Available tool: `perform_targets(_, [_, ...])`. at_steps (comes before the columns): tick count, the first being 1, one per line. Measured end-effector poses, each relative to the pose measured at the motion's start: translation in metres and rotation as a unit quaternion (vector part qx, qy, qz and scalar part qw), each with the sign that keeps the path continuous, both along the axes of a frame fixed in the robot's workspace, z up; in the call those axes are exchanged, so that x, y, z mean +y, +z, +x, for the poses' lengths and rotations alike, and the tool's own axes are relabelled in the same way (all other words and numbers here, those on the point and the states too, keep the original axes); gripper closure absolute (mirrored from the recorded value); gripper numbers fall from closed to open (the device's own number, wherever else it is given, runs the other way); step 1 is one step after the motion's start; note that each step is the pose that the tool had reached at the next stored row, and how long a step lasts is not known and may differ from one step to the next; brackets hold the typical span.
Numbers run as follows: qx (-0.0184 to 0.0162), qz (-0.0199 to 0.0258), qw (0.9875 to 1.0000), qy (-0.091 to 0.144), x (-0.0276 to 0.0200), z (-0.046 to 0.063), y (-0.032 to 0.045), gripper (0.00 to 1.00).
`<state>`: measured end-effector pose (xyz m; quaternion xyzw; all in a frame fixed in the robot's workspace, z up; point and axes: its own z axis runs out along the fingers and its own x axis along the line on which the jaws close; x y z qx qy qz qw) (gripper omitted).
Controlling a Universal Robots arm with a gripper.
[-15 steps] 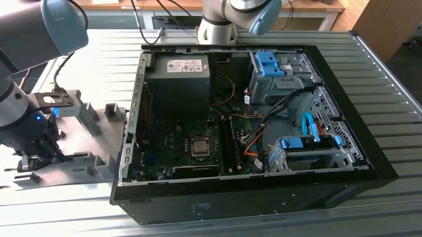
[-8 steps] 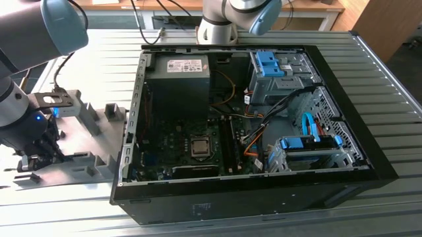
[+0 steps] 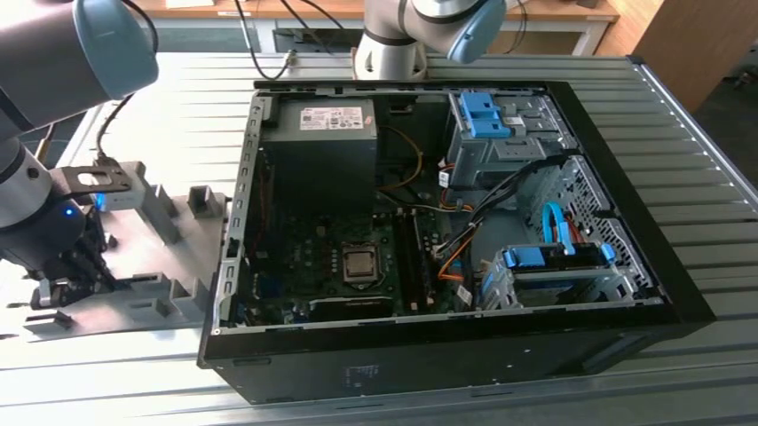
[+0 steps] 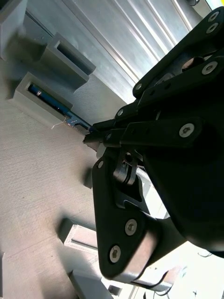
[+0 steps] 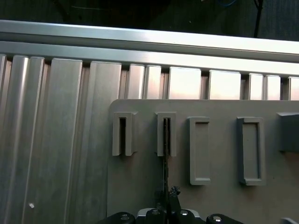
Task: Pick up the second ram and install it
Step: 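Pick up the second ram and move it above second insertion slot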
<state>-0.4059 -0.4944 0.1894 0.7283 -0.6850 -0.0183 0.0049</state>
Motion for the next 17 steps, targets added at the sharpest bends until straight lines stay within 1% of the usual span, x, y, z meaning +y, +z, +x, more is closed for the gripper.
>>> perform_targets(4, [0.0001,0.0000,1.0000,0.000,0.0000,0.000,0.0042,0.86])
perform_targets(12, [0.0001,0.0006,1.0000,0.000,0.0000,0.000,0.0202,0.86])
perform_targets(17, [0.0000,0.0006,1.0000,0.000,0.0000,0.000,0.0283,0.86])
